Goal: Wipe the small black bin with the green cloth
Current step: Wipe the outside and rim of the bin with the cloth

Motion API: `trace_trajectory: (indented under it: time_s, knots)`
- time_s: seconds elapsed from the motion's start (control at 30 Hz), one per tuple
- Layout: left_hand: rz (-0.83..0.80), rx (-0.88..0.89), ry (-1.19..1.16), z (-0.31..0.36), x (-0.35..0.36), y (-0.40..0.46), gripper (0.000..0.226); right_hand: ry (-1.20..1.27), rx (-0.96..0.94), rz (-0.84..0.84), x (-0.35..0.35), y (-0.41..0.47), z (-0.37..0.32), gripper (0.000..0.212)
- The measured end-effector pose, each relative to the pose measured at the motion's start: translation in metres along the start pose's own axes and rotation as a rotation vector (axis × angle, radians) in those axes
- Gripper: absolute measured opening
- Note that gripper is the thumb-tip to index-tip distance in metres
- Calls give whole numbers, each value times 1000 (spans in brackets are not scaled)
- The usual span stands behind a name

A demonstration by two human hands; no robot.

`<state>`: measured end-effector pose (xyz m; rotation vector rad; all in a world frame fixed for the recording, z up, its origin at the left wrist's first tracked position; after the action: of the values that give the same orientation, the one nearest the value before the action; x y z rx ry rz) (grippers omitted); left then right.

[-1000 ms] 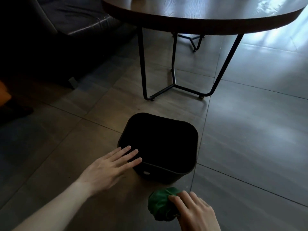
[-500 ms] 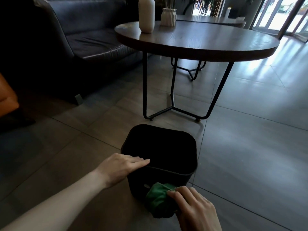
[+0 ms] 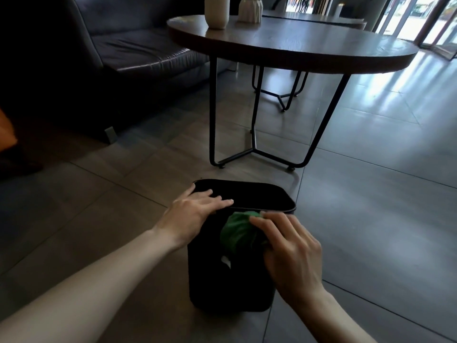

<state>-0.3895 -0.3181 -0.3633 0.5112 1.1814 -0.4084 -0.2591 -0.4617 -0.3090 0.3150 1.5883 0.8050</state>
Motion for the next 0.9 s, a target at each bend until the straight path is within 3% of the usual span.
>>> trace_trajectory:
  time_s: [0.2, 0.43, 0.57, 0.63, 0.9]
  knots:
    - [-86, -58, -189, -17, 16, 23, 66, -10, 13, 13, 57, 30, 2, 39]
    - [-170, -47, -334, -36, 16, 38, 57, 51, -100, -302, 143, -16, -27, 74]
    - [-166, -68, -348, -37, 18, 46, 54, 52, -186, -393, 160, -33, -33, 78]
    - [-163, -72, -353, -39, 19, 49, 54, 22, -214, -417, 164, -39, -33, 71]
    - [-170, -54, -376, -41, 21, 51, 54, -14, -579, -459, 172, -112, -66, 4]
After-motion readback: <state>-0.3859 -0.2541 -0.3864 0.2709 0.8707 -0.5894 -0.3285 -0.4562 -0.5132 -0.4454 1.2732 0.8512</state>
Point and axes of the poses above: each hand's wrist, its own y-axis towards the middle knuckle, its own x-axis out of the palm, z = x × y, the point moved 10 cm from there along y, towards the middle knuckle, and after that the axes turned 14 degrees about -x, right-handed, at the moved point
